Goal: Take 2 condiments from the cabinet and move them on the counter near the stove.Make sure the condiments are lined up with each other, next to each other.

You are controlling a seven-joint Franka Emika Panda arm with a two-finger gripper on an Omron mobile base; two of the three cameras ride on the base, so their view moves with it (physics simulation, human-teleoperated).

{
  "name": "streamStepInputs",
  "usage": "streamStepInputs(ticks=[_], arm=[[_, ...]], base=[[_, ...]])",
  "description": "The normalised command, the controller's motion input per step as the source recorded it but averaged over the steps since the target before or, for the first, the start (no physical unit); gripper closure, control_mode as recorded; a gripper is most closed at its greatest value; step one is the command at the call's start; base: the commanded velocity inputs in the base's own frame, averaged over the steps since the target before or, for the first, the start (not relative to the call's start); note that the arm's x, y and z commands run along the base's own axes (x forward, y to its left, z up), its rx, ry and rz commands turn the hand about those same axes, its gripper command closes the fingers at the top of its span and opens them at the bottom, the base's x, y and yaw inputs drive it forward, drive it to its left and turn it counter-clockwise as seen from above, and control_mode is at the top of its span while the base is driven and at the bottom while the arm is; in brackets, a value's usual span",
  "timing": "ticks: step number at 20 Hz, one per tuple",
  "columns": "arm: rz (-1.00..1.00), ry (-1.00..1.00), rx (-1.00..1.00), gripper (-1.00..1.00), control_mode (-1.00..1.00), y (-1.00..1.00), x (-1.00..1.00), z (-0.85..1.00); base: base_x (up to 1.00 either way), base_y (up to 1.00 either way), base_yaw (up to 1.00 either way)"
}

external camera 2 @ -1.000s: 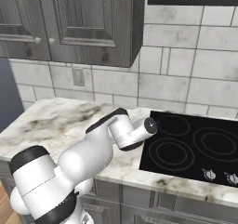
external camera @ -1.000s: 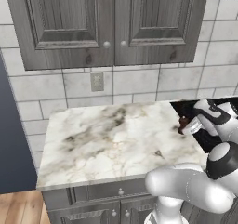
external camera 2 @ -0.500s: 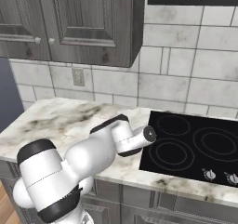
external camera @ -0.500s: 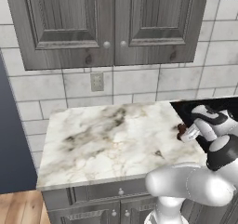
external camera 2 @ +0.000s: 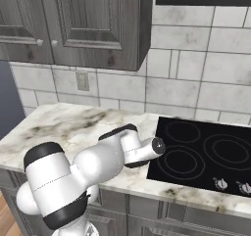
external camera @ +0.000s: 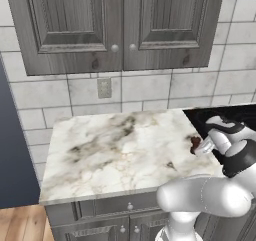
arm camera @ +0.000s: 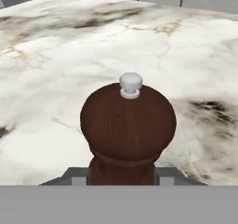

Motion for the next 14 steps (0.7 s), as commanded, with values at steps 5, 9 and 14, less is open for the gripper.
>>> streamStepInputs(ticks=[5, 9, 14], arm=[[0.0, 0.0, 0.0, 1.0, -1.0, -0.14, 0.0, -0.02], [0.0, -0.01, 0.0, 1.0, -1.0, -0.11, 0.0, -0.06], [0.0, 0.0, 0.0, 1.0, -1.0, -0.13, 0.0, -0.08]], base=[[0.0, 0.0, 0.0], [0.0, 0.0, 0.0], [0.0, 0.0, 0.0]])
